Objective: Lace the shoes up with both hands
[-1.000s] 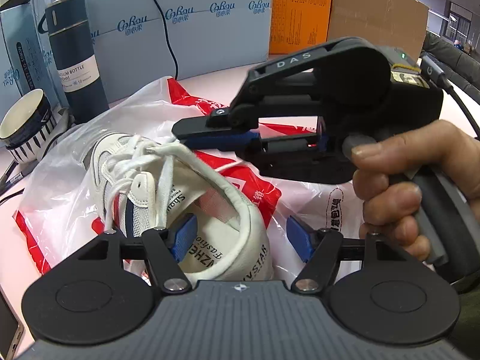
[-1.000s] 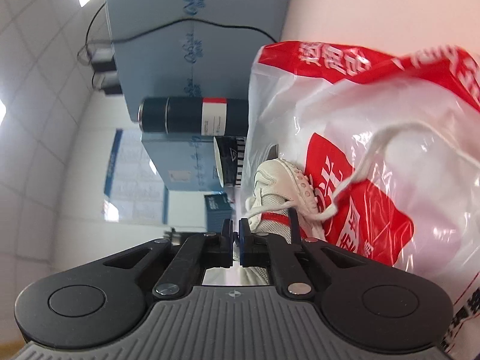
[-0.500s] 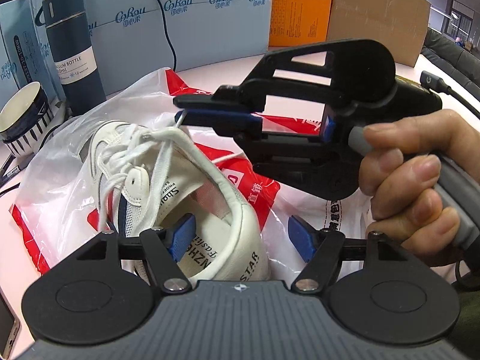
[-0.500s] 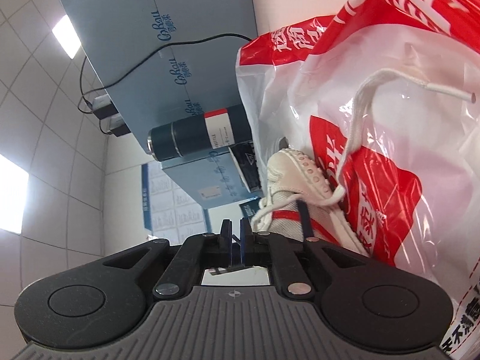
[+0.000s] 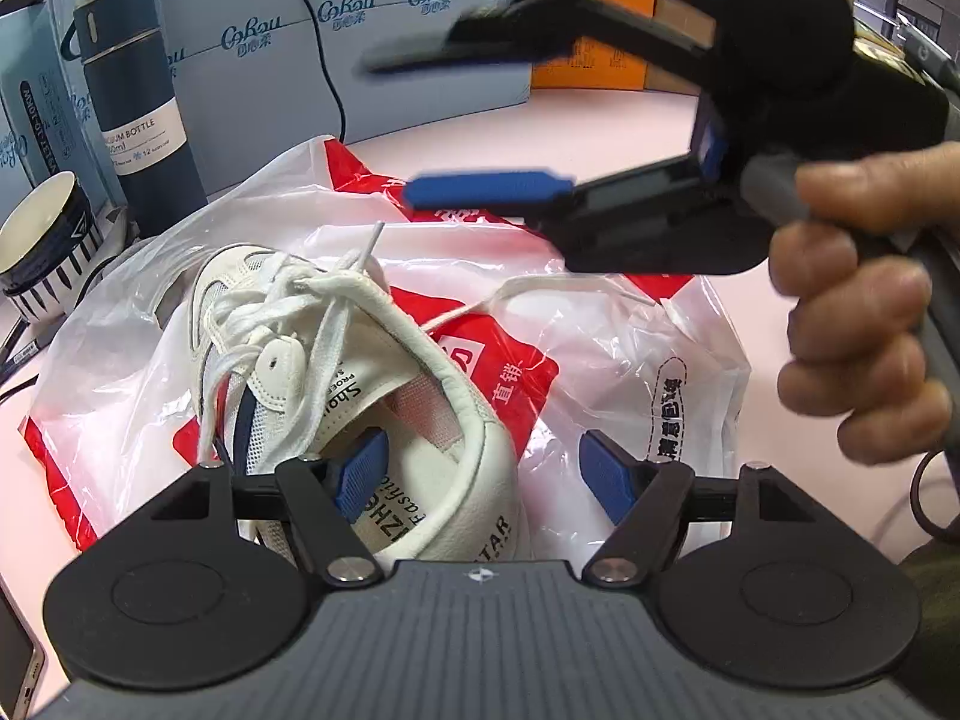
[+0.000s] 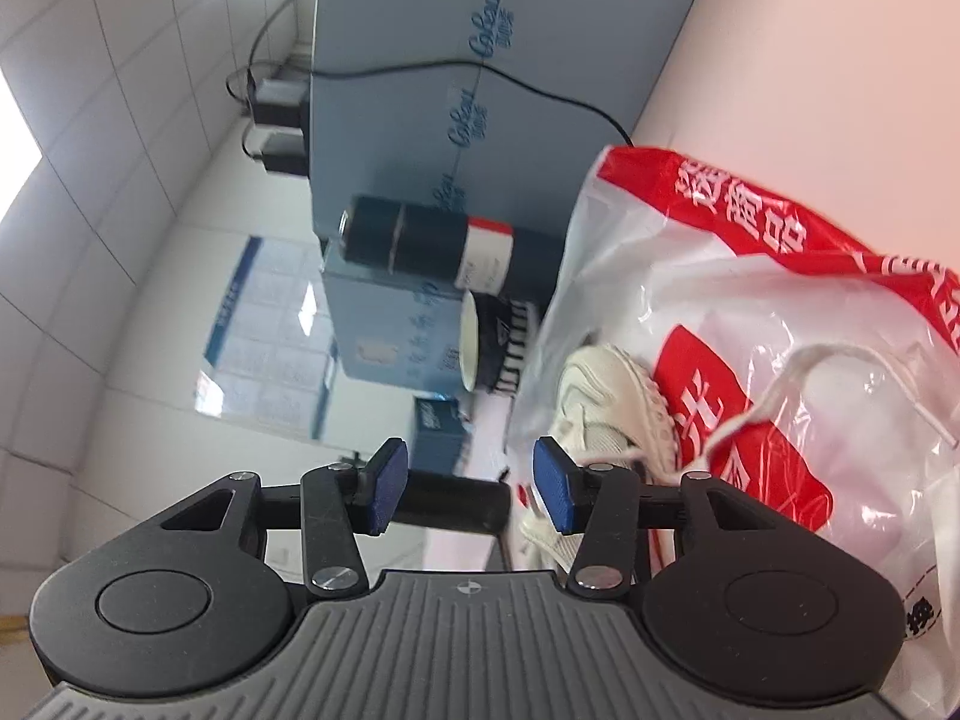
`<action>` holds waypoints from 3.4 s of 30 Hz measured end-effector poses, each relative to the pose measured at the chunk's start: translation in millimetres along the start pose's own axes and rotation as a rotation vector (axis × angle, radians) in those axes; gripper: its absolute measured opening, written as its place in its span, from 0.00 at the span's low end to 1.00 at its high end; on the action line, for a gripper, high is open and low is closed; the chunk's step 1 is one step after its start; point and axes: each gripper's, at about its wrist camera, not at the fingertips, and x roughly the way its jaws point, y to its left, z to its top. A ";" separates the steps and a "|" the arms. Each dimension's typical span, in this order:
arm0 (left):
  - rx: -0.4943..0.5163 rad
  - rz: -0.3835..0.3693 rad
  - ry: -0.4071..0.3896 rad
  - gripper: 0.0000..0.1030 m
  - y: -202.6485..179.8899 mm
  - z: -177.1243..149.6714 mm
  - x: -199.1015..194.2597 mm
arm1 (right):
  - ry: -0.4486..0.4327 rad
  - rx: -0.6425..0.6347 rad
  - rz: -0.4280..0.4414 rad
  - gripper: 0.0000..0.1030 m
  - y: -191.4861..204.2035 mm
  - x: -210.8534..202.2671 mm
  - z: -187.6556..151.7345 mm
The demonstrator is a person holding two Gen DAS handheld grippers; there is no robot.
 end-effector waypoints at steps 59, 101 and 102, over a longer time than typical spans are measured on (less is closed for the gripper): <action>0.045 -0.001 -0.001 0.78 -3.7 -9.1 0.8 | -0.543 0.410 0.408 0.06 -34.5 -147.1 22.6; 0.091 0.024 -0.008 0.83 10.4 -20.7 -12.2 | 0.743 -1.853 -0.435 0.46 47.1 -15.6 -9.3; 0.087 0.024 -0.007 0.83 10.8 -20.3 -11.9 | 0.787 -1.917 -0.407 0.46 45.8 -13.8 -7.2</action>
